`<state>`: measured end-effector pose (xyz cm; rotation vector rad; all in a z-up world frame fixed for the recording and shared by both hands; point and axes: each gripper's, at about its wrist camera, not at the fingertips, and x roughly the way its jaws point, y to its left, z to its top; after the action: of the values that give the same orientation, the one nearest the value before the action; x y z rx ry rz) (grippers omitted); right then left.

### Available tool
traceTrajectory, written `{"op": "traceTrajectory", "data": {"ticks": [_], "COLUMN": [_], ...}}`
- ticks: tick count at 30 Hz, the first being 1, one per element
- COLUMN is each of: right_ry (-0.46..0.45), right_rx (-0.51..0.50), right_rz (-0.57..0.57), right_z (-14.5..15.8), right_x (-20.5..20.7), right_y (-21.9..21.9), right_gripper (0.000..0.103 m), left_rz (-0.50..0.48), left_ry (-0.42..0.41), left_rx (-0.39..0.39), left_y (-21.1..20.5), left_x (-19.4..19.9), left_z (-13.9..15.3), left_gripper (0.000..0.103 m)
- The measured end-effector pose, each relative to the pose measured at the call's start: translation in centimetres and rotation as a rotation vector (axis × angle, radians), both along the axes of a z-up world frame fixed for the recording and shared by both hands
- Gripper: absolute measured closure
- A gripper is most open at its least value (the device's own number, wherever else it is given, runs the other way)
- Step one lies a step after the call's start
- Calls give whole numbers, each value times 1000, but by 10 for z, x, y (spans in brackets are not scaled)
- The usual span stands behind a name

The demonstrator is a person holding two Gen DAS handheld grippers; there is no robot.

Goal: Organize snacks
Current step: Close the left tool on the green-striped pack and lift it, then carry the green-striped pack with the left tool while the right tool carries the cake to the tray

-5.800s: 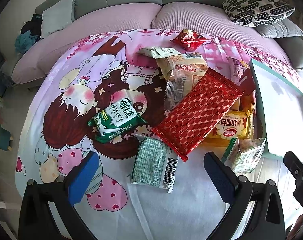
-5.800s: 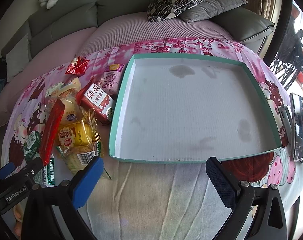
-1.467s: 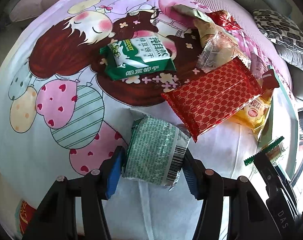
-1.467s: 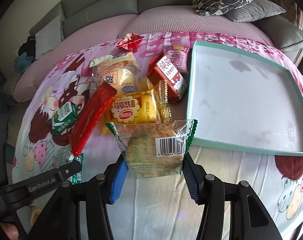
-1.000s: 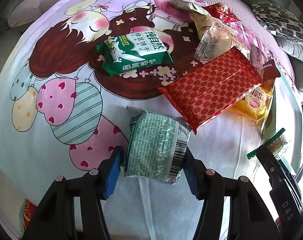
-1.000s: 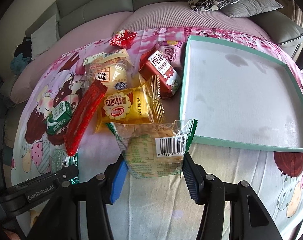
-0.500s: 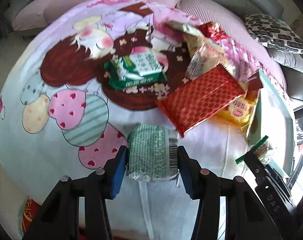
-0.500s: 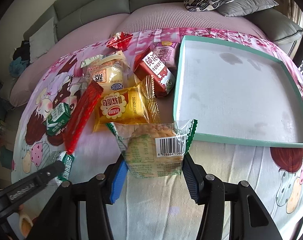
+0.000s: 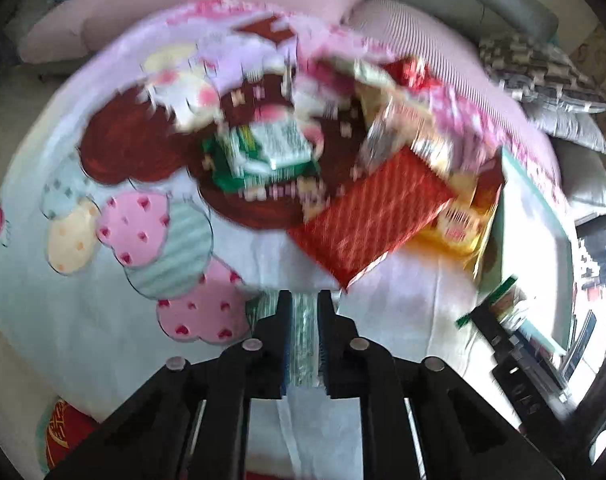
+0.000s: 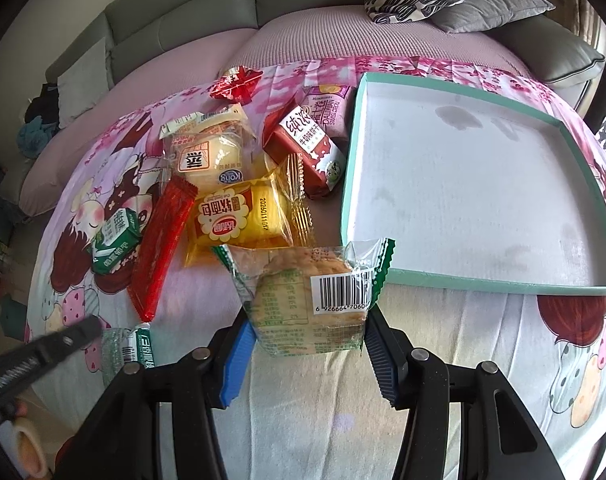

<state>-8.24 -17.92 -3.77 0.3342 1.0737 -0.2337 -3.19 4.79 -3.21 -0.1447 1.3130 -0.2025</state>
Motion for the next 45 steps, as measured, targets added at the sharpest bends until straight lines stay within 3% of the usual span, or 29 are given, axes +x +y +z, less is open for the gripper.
{"op": "traceTrajectory", "data": {"ticks": [2,4,6,11,17,19,21,36,45], "right_ry": [0,0,-2,15,52,51,47,4,-71], "right_rx": [-1,-2,-4,-5,3,5,8,48,55], "right_rz": [-4,-6,-5,6,21,18,17,-12,-165], "right_z": [0,1,1,-1,-8,-8,-7,9,43], "right_x": [-1,-1,-4,-11,-16,-17,-18,-26,-5], "right_y": [0,0,1,5,11,10,10,2,-63], "right_gripper": [47,47,47,47,47,47,47,47,47], "left_rz": [-5,-4,-1,-21,-14,-11,-7,-19,-176], "left_ry": [22,16,5,42,106,112,106,-33,-181], "left_rx": [11,3,13,80,58,60,51,-4,-58], "left_y": [-1,-2,-2,-9,-11,-13,-12,-15,-105], "left_x": [0,0,-1,-2,0,1,2,-12,21], "left_z": [-7,-6,-4,-18,-32,-34,-35,23,72], "left_gripper": [75,41,36,36,37,49,52,53,52]}}
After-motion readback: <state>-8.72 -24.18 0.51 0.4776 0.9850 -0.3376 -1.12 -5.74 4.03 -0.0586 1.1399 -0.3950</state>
